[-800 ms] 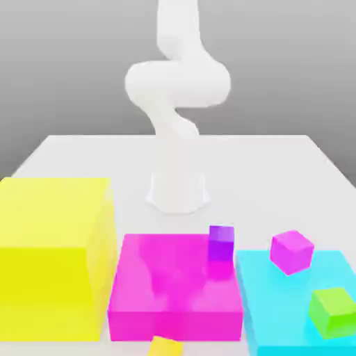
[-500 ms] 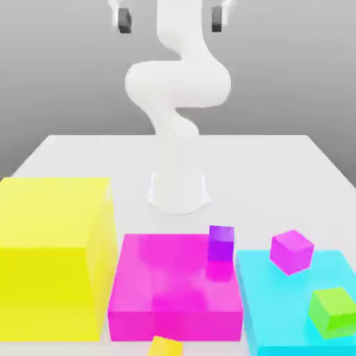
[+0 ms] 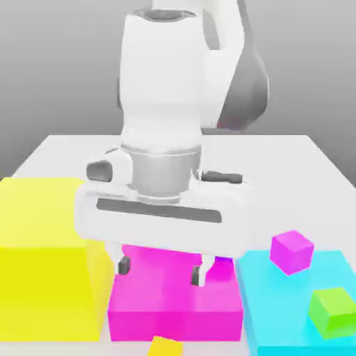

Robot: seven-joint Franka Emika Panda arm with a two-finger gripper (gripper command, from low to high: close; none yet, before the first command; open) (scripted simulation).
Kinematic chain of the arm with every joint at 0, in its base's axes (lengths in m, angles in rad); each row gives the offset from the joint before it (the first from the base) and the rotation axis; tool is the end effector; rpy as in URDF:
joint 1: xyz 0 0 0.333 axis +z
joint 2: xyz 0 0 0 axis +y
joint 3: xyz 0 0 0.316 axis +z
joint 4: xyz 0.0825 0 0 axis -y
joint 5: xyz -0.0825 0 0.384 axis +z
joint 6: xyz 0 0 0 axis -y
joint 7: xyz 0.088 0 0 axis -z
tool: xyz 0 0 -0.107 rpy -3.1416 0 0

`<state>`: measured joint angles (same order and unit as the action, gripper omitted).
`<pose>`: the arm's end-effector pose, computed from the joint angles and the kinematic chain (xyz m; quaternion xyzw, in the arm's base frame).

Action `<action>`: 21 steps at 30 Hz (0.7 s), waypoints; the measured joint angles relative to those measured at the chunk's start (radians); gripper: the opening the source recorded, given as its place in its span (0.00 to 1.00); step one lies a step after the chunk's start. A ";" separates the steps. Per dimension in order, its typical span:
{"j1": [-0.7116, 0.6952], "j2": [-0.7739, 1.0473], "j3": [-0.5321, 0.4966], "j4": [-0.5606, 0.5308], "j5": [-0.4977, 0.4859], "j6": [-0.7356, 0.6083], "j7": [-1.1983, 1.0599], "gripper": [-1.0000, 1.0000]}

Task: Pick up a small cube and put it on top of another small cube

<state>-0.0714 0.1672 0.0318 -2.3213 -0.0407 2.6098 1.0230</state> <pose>0.5327 -0.0202 0.2805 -0.8688 0.4914 -0.0576 0.0209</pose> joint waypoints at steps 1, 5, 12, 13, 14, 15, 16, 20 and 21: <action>0.000 0.036 -0.001 -0.001 0.003 0.012 0.005 0.50; -0.001 0.180 -0.002 0.001 0.015 0.069 0.021 0.50; 0.004 0.322 -0.009 0.028 0.010 0.174 0.028 0.00; 0.004 0.322 -0.009 0.028 0.010 0.174 0.028 0.00; 0.004 0.322 -0.008 0.028 0.010 0.174 0.029 0.00; 0.004 0.339 -0.009 0.031 0.009 0.187 0.029 0.00; 0.003 0.329 -0.009 0.029 0.009 0.179 0.029 0.00; -0.002 0.209 -0.002 0.003 0.016 0.085 0.024 0.00; -0.001 0.174 0.002 -0.011 0.013 0.063 0.015 0.00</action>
<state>-0.0723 0.3410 0.0338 -2.3318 -0.0272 2.6731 1.0377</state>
